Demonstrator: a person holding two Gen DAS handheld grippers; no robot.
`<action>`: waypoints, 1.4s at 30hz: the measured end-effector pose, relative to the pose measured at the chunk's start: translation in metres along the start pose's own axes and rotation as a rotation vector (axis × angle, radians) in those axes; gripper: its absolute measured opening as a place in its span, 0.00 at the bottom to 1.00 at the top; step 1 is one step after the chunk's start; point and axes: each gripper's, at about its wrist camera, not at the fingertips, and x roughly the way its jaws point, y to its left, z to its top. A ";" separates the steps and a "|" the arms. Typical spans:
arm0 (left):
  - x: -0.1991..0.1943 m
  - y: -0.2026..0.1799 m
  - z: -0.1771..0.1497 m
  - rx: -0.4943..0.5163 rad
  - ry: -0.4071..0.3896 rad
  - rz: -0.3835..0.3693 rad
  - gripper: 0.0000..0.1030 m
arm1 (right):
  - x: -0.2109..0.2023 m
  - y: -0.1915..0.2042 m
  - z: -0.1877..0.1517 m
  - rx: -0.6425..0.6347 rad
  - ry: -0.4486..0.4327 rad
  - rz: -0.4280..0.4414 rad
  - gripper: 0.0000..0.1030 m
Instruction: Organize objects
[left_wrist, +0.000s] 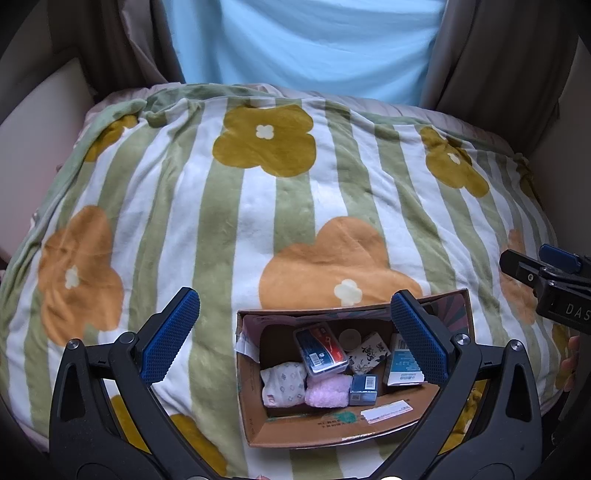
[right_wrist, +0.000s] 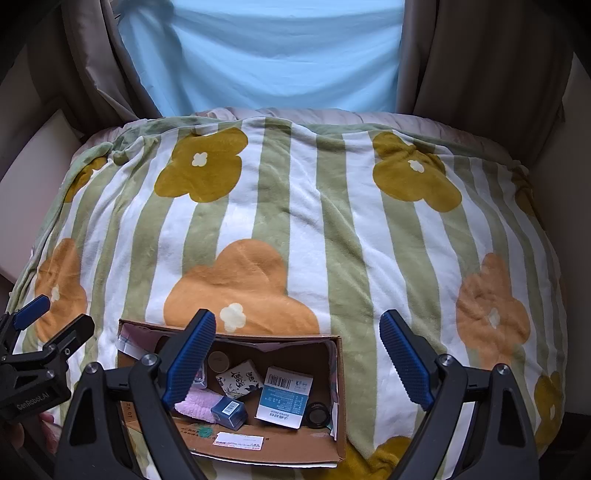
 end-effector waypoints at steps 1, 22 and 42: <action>0.000 0.000 0.000 0.003 -0.001 0.000 1.00 | 0.000 0.000 0.000 0.000 -0.001 0.001 0.86; -0.003 0.002 0.002 0.028 -0.002 -0.031 1.00 | -0.001 0.004 0.002 -0.012 -0.024 0.009 0.86; -0.032 0.011 0.011 0.075 -0.166 -0.048 1.00 | 0.000 0.008 0.009 -0.017 -0.039 0.010 0.86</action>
